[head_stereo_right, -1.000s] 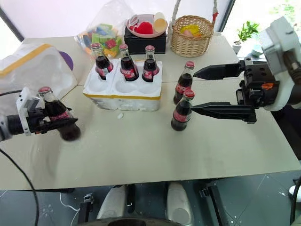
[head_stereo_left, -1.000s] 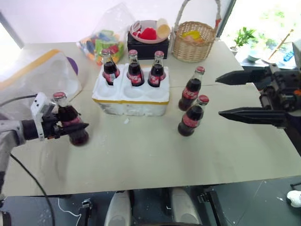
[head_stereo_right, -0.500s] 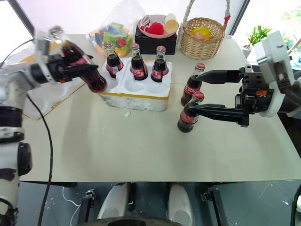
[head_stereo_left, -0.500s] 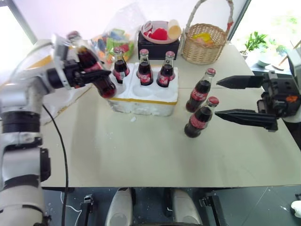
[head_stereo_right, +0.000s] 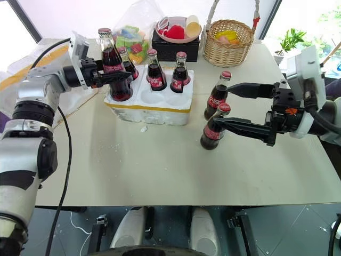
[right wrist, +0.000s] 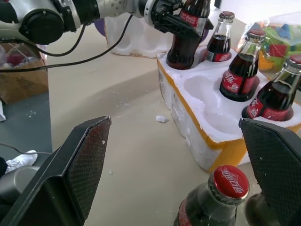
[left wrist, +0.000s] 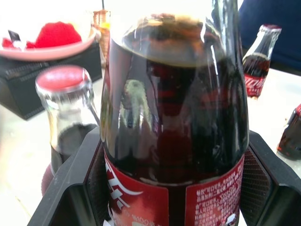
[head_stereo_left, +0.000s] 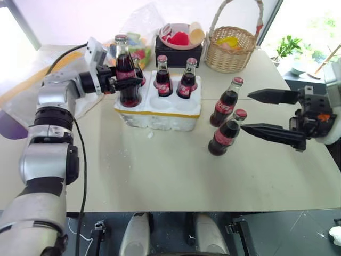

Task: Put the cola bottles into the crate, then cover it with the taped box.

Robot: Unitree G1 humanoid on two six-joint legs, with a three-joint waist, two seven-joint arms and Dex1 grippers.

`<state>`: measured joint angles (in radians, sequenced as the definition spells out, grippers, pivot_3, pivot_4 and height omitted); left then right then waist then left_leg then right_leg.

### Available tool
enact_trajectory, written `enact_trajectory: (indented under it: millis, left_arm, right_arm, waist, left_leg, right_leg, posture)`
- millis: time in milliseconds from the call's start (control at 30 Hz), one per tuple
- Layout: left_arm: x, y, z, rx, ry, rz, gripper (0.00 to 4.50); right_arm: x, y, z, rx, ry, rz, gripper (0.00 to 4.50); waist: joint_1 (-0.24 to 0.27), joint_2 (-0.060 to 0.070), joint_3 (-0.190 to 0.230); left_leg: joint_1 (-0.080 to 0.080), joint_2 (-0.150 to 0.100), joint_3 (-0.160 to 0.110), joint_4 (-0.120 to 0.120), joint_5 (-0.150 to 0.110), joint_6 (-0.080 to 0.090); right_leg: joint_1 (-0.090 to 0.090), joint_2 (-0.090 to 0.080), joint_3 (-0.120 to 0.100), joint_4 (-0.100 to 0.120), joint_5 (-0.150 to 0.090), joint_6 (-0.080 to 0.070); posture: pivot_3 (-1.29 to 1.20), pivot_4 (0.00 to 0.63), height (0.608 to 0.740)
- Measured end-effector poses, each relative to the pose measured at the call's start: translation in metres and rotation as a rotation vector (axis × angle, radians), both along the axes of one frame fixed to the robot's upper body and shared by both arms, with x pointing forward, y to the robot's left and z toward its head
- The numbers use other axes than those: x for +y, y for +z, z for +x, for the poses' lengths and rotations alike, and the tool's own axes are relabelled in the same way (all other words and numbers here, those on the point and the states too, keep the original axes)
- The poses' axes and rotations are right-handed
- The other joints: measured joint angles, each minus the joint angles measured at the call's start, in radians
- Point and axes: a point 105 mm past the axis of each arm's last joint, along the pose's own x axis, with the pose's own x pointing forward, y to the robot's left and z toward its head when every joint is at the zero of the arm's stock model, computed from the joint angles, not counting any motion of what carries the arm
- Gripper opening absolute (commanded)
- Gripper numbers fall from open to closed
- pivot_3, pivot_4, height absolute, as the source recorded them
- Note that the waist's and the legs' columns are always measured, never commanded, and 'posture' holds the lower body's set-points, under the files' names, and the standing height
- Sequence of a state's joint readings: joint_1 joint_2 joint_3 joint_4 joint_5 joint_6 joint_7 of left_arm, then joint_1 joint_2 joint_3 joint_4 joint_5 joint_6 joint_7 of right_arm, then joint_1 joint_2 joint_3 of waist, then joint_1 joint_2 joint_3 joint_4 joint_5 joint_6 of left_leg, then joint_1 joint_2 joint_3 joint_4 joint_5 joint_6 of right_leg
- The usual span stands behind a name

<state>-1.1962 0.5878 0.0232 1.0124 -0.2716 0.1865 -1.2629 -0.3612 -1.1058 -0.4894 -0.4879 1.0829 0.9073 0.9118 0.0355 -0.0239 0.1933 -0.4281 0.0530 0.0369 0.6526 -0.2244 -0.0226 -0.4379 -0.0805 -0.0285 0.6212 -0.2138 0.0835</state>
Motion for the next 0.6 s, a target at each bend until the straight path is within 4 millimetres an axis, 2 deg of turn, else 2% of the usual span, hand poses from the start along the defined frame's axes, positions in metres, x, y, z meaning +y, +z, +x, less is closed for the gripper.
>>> enact_trajectory:
  millis: [200, 300, 367, 433, 500, 600]
  left_arm:
    - [0.001, -0.005, 0.001, 0.000, 0.009, 0.018, 2.81]
    - [0.000, -0.016, -0.001, -0.002, 0.009, 0.015, 2.81]
    - [0.002, -0.024, -0.003, -0.002, 0.032, -0.012, 3.86]
    - [0.005, -0.032, -0.003, 0.002, 0.066, -0.041, 4.47]
    - [0.007, -0.039, -0.003, 0.012, 0.097, -0.060, 4.47]
    - [0.009, -0.031, -0.005, -0.017, 0.130, -0.094, 4.47]
  right_arm:
    - [-0.001, 0.000, 0.003, -0.005, -0.019, 0.015, 4.50]
    - [-0.002, -0.004, 0.004, 0.005, -0.026, 0.021, 4.50]
    - [-0.003, -0.008, 0.005, 0.018, -0.037, 0.021, 4.50]
    - [-0.006, -0.011, 0.007, 0.029, -0.051, 0.029, 4.50]
    - [-0.008, -0.011, 0.009, 0.034, -0.065, 0.037, 4.50]
    - [-0.017, -0.016, 0.010, 0.068, -0.101, 0.054, 4.50]
  waist:
    - [0.000, 0.000, 0.000]
    - [0.000, 0.000, 0.000]
    - [-0.003, 0.000, 0.000]
    - [-0.004, 0.000, 0.000]
    - [-0.003, 0.000, 0.000]
    - [0.000, 0.000, 0.000]
  left_leg:
    - [0.000, 0.000, 0.000, 0.000, 0.000, 0.000]
    - [0.000, 0.000, 0.000, 0.000, 0.000, 0.000]
    - [0.000, 0.000, 0.000, 0.000, 0.000, 0.000]
    - [0.001, 0.000, 0.000, 0.000, 0.000, 0.000]
    - [0.001, 0.000, -0.001, 0.001, 0.000, 0.000]
    - [0.001, 0.000, -0.001, 0.002, 0.000, 0.000]
  right_leg:
    - [0.000, 0.000, 0.000, 0.000, 0.000, 0.000]
    - [0.000, 0.000, 0.000, 0.000, 0.000, 0.000]
    - [0.000, 0.000, 0.000, 0.001, 0.000, 0.000]
    - [0.000, 0.000, 0.000, 0.004, 0.000, 0.000]
    - [0.000, 0.000, 0.000, 0.006, 0.000, 0.001]
    - [0.000, 0.000, 0.000, 0.006, 0.000, 0.000]
  posture:
    - [0.00, 0.150, 0.740]
    - [0.00, 0.150, 0.740]
    - [0.00, 0.150, 0.740]
    - [0.00, 0.150, 0.740]
    - [0.00, 0.150, 0.740]
    - [0.00, 0.150, 0.740]
